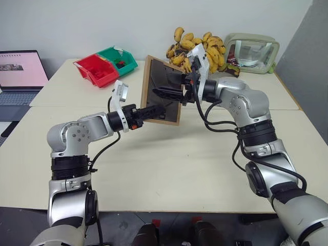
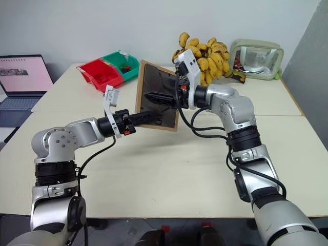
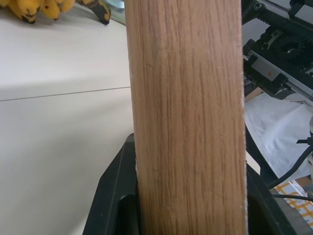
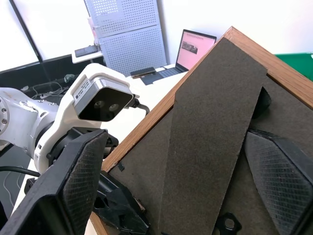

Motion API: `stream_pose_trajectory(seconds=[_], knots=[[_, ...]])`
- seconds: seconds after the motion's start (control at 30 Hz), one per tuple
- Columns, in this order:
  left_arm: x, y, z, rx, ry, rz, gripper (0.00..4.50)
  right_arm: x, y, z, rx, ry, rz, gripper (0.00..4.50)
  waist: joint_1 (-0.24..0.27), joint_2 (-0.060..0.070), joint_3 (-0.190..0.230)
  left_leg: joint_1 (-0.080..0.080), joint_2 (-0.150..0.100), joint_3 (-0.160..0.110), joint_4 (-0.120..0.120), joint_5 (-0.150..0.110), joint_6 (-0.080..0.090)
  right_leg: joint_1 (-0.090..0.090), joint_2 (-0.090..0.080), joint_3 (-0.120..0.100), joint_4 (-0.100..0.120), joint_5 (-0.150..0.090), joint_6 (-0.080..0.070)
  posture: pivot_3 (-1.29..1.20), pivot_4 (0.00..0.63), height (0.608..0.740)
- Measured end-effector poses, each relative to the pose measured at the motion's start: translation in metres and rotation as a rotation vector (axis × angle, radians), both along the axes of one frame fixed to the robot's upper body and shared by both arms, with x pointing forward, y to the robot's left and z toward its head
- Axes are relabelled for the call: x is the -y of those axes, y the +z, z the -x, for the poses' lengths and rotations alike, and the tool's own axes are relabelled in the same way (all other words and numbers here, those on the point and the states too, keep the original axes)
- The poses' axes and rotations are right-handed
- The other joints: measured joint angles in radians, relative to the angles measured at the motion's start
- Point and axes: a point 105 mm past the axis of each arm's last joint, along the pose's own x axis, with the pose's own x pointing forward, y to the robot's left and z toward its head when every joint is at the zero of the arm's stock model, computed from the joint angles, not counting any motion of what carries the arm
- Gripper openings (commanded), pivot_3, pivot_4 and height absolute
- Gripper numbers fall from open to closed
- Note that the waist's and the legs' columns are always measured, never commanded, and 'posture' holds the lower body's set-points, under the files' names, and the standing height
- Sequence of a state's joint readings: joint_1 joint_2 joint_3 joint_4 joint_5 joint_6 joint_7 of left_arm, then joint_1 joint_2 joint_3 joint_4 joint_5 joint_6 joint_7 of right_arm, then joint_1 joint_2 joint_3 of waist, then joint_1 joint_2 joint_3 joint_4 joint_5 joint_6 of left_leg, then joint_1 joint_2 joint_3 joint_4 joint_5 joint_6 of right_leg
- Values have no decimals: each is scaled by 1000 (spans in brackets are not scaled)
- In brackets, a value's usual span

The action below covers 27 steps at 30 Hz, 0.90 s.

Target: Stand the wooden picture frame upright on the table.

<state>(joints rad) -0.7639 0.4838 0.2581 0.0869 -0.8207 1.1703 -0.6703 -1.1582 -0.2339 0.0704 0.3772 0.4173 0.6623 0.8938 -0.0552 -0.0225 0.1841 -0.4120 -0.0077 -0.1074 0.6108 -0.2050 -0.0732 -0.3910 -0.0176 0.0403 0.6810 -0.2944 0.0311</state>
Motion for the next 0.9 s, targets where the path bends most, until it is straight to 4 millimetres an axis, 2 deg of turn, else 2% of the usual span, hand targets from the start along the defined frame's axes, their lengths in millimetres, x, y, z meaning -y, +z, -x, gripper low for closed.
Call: stream_pose_trajectory(seconds=[0.07, 0.13, 0.27, 0.67, 0.77, 0.9], knots=[[0, -1, 1, -4, -1, 2, 1208, -1, -3, 2, -6, 13, -2, 4489, 0, 0, 0, 0, 0, 0, 0, 0, 0, 0, 0, 0, 0, 0, 0, 0, 150, 740], [0, 0, 3, -12, -13, 25, 1208, 5, 2, 18, -40, 100, -66, 4489, 2, 0, 0, -2, 0, -2, 1, 0, 0, -1, 0, -1, 0, 0, 0, 0, 150, 740], [-3, 3, 7, -16, -30, 35, 1208, 17, 9, 35, -70, 169, -93, 4489, 0, 0, 0, -4, 0, -1, 1, 0, 1, -3, 0, -1, 1, 0, 0, 0, 150, 740], [9, -6, 17, -78, -106, 23, 1208, 41, -4, 48, -105, 165, -50, 4489, -1, 0, 0, -4, 0, -1, 2, -2, 3, -4, 0, 0, 1, 0, 0, 0, 150, 740], [12, -11, 19, -106, -110, 36, 1208, 60, -18, 42, -117, 85, -7, 4489, 2, 0, 0, -5, 0, 0, 3, -2, 3, -4, 0, 0, 1, 0, 0, 0, 150, 740], [7, -14, 25, -163, -112, 69, 1208, 107, -37, 40, -88, -64, 132, 4489, 9, 0, 0, -5, -1, 0, 3, -2, 4, -4, -1, 0, 1, 0, 0, 0, 150, 740]])
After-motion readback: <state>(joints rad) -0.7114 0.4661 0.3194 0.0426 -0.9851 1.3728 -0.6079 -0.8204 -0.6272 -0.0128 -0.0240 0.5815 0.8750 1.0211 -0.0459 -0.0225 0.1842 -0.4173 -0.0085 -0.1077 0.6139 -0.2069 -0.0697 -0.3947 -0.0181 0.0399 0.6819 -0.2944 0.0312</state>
